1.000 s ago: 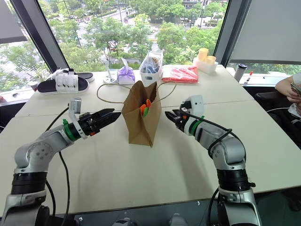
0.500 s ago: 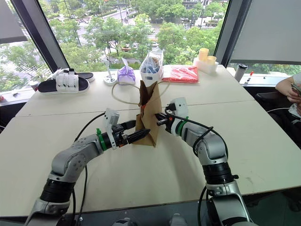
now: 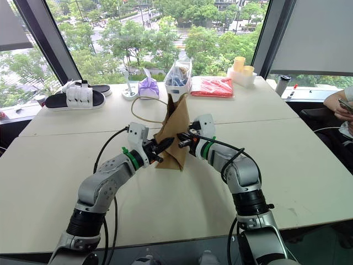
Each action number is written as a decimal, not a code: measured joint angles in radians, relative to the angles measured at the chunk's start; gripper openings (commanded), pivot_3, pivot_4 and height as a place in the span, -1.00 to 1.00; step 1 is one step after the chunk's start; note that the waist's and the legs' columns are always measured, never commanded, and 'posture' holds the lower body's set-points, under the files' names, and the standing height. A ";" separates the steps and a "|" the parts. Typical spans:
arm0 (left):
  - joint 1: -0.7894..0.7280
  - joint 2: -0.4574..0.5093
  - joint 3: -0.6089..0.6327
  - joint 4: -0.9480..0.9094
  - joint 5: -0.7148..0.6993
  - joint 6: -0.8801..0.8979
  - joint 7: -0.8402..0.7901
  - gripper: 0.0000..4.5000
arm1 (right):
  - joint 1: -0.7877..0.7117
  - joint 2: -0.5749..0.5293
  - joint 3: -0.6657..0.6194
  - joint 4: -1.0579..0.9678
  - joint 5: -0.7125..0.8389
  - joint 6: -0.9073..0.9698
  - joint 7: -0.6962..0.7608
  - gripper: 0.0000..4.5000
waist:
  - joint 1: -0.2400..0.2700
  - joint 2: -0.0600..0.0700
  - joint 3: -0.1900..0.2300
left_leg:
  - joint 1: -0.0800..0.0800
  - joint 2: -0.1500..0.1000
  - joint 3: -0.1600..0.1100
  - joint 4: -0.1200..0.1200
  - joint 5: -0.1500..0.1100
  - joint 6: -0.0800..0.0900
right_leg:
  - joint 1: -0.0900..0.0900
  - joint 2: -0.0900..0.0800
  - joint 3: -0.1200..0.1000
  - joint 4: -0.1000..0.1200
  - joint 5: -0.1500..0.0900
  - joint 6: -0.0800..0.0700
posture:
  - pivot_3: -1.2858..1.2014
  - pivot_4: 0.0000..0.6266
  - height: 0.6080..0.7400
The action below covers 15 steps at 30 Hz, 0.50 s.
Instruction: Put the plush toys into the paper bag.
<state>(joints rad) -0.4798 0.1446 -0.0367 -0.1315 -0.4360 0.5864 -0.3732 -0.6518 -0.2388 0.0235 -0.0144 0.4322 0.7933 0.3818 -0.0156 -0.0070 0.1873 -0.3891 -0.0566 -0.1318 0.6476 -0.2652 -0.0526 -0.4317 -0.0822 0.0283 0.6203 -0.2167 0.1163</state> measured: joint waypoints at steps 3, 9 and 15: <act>-0.008 -0.001 0.015 0.000 -0.002 0.011 0.011 -0.98 | 0.000 -0.008 -0.001 -0.001 0.000 0.005 0.000 -1.00 | 0.000 0.000 0.000 | 0.000 0.000 0.000 0.000 0.000 0.000 | 0.000 0.000 0.000 0.000 0.000 0.000 | 0.03 -0.52 1.00; -0.078 0.042 0.042 0.055 -0.048 0.021 -0.093 -0.98 | 0.028 -0.102 -0.088 -0.140 0.046 0.088 0.013 -1.00 | 0.000 0.000 0.000 | 0.000 0.000 0.000 0.001 0.000 0.000 | 0.001 0.000 0.000 -0.001 0.000 0.000 | 0.03 -0.52 1.00; -0.435 0.178 -0.009 0.572 -0.082 -0.043 -0.684 -0.98 | 0.351 -0.413 -0.476 -0.574 0.420 0.331 0.150 -1.00 | 0.023 0.001 0.001 | -0.001 0.000 -0.001 0.001 -0.001 0.002 | 0.004 0.000 -0.004 -0.006 0.000 0.000 | 0.03 -0.52 1.00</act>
<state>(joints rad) -0.9145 0.3221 -0.0457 0.4402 -0.5182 0.5437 -1.0571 -0.3009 -0.6520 -0.4526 -0.5889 0.8525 1.1238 0.5317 0.0077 -0.0062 0.1884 -0.3904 -0.0569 -0.1329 0.6483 -0.2662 -0.0505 -0.4276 -0.0821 0.0247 0.6140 -0.2170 0.1165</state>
